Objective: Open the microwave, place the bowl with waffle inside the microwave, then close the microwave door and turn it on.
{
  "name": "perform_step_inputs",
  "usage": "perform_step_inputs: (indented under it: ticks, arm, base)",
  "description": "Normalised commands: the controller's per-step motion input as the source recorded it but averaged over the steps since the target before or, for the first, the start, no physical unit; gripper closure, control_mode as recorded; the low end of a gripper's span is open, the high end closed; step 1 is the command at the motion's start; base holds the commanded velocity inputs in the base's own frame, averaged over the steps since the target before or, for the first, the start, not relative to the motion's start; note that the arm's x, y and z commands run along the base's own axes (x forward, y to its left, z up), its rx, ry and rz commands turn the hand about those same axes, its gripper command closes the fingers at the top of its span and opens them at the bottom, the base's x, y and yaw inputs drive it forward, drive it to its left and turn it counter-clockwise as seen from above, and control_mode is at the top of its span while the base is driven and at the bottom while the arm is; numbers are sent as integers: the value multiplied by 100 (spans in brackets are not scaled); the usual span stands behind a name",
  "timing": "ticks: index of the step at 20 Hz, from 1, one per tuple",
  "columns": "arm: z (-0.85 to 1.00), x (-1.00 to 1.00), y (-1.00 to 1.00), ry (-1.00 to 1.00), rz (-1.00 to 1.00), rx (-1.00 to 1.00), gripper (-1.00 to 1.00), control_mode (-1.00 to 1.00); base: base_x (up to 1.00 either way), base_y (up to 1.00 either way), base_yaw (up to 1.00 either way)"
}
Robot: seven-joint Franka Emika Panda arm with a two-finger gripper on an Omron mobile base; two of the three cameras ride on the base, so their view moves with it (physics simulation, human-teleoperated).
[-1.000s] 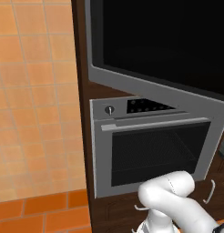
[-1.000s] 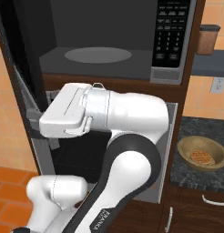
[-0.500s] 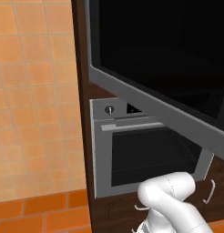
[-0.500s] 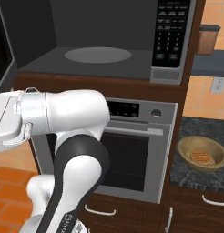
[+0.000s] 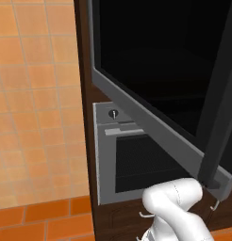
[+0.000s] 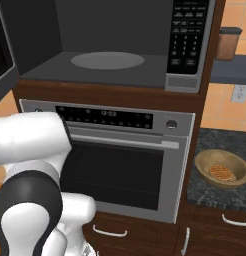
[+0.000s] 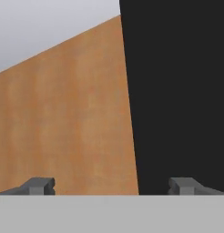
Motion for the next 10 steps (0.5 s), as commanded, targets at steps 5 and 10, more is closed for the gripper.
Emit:
perform_step_inputs:
  ticks: [5, 10]
  arm:
    - [1, 22, 39, 0, -2, 0, -100, -100]
    - [2, 43, 22, 0, -6, 0, -100, -100]
  base:
    - [0, 0, 0]
    - [0, 0, 0]
